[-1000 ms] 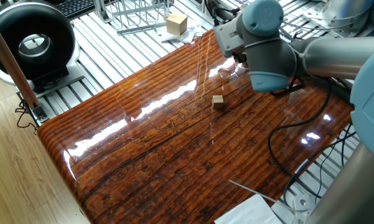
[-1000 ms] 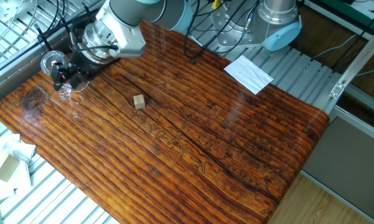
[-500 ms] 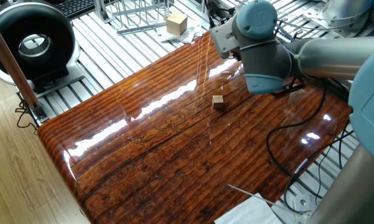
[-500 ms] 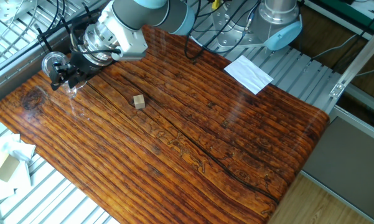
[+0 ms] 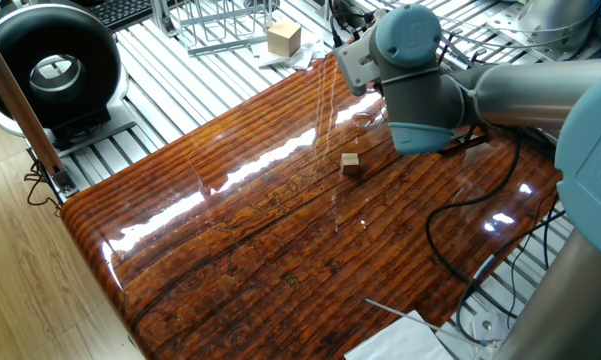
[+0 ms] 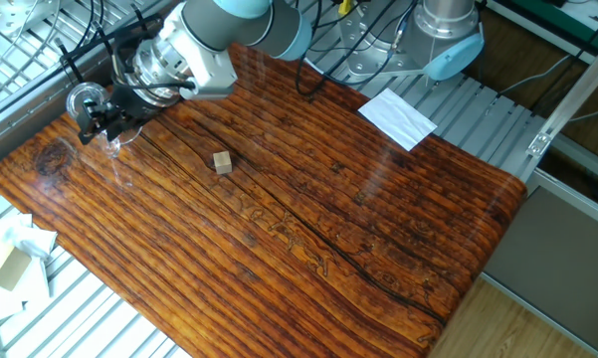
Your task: Take the cup off the cup rack
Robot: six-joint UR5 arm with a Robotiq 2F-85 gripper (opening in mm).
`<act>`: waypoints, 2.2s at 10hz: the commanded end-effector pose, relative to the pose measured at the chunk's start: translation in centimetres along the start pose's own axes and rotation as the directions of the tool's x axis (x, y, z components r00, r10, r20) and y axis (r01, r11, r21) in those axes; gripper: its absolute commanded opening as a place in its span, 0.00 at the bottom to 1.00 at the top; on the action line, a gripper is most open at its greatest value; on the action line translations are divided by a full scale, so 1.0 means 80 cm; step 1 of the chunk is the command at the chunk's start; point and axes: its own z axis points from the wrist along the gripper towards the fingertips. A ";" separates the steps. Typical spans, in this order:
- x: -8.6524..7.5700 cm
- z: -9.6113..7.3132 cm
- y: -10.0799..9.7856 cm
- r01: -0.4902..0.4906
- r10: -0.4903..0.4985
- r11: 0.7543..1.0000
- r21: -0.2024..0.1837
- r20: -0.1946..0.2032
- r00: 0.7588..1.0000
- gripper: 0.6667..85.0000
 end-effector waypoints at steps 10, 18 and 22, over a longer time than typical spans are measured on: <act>0.005 0.012 0.003 -0.039 0.039 0.999 0.025 -0.013 0.999 0.26; 0.028 -0.010 -0.029 0.058 -0.050 0.994 0.087 -0.091 0.995 0.01; 0.028 -0.011 -0.035 0.050 -0.042 0.995 0.089 -0.083 0.996 0.01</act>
